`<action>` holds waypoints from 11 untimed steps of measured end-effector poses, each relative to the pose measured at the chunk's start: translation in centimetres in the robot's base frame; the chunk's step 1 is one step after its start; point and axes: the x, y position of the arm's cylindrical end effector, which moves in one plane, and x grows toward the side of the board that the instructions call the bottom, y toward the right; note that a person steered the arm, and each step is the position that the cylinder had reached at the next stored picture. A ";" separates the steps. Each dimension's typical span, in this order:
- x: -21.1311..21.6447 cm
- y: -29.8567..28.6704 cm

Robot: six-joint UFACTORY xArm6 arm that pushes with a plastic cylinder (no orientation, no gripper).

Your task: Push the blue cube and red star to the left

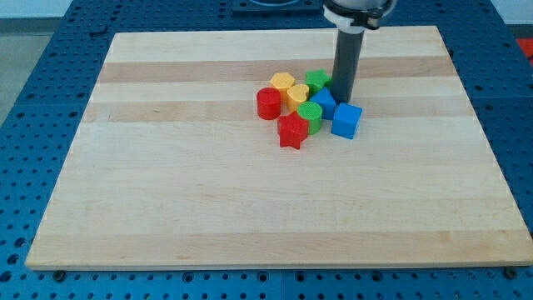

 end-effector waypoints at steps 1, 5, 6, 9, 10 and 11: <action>0.8 1.9; 6.3 2.2; 7.1 1.8; 7.5 -1.3; 7.7 -2.8; 8.0 -4.6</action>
